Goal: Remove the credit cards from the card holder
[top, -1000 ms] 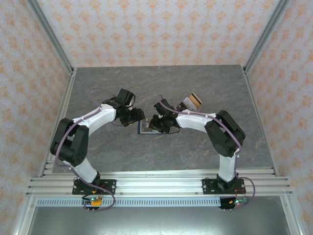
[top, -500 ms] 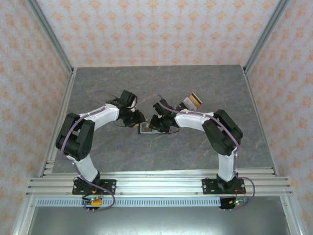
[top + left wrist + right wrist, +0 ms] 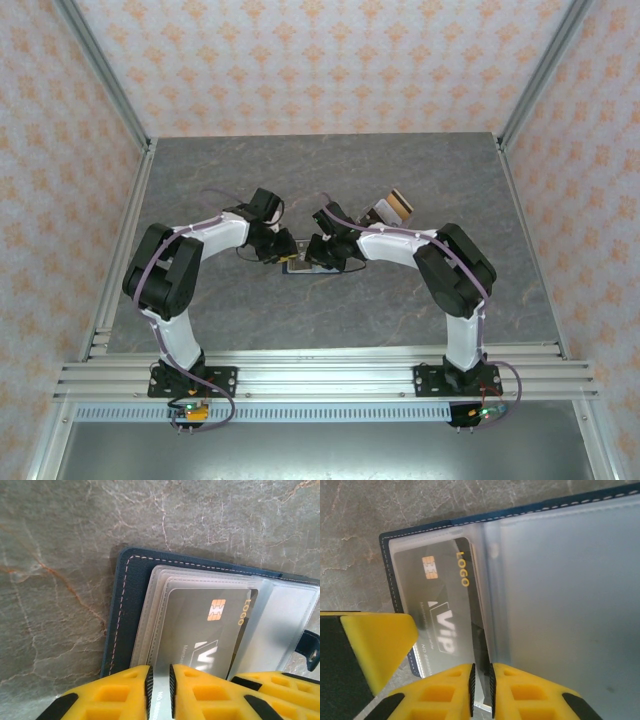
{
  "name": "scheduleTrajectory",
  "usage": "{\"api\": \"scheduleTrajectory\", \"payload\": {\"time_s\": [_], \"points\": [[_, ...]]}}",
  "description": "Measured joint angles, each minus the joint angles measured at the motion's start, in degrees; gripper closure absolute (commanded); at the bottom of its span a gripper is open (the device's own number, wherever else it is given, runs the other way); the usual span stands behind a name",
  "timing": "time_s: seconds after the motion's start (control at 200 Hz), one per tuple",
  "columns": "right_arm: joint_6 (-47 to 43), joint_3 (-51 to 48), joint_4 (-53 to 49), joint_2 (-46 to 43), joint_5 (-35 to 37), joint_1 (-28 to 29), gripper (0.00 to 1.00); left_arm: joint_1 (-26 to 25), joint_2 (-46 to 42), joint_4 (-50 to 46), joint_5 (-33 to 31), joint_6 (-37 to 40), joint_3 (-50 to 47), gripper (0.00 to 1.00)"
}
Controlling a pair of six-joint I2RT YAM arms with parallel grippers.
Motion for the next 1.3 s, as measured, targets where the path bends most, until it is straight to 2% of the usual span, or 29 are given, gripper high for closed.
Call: {"api": "scheduleTrajectory", "payload": {"time_s": [0.921, 1.081, 1.296], "points": [[-0.28, -5.14, 4.92, -2.19, 0.57, -1.11, 0.82, 0.0, 0.48, 1.18, -0.46, 0.42, -0.33, 0.85], [-0.5, -5.53, 4.94, -2.51, 1.25, -1.4, 0.78, 0.0, 0.48, 1.81, 0.04, 0.37, -0.42, 0.86], [-0.52, -5.53, 5.03, -2.51, 1.07, -1.57, 0.77, 0.0, 0.48, 2.32, 0.44, 0.39, -0.61, 0.86]]}}
